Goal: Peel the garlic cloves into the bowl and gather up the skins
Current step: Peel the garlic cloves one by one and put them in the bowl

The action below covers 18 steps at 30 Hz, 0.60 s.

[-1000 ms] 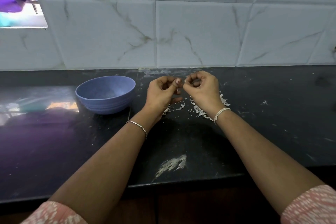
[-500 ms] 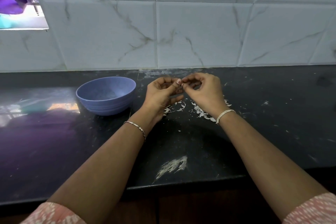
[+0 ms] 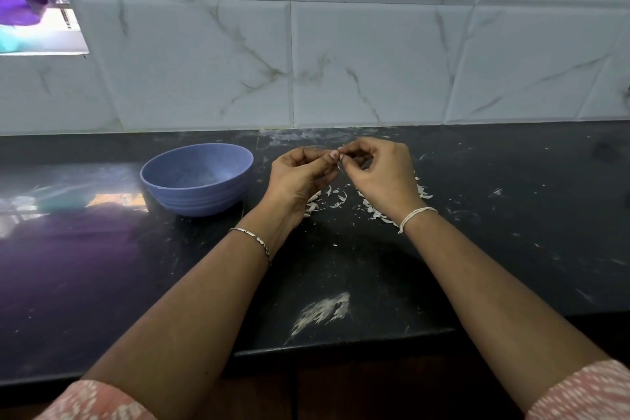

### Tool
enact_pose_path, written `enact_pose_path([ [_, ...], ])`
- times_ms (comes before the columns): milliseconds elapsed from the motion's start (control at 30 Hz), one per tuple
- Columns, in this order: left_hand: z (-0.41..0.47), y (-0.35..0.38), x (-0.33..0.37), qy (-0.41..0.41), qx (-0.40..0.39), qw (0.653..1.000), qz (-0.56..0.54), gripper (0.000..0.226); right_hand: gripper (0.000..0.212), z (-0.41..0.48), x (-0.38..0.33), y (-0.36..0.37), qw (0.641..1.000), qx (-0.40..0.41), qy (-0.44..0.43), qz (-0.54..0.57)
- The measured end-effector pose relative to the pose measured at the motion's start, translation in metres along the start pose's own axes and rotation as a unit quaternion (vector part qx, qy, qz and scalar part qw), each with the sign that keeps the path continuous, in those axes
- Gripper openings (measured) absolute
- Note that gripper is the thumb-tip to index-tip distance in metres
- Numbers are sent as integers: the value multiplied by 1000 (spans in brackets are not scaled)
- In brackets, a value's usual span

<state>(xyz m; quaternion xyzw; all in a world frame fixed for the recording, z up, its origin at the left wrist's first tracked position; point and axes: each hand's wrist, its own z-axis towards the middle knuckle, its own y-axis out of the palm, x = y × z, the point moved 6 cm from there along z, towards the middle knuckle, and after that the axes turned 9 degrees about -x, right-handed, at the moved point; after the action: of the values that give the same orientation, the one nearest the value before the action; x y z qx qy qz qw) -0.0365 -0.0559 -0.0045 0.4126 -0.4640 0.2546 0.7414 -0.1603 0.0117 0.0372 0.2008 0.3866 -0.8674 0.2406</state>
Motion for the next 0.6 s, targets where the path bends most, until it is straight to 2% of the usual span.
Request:
enact_pose_path([
  [133,-1,1,1,-1,-1,1000,-20,11,6,0,-1,1,1000,-4,-12,-27],
  [400,-1,2,0,-4,-1,999,-35,14,12,-2,-10,6,984,-27,-34,-171],
  [600,-2,4,0,-9,-2,1000,-30,7,14,-3,-13,10,977,-52,-35,-204],
])
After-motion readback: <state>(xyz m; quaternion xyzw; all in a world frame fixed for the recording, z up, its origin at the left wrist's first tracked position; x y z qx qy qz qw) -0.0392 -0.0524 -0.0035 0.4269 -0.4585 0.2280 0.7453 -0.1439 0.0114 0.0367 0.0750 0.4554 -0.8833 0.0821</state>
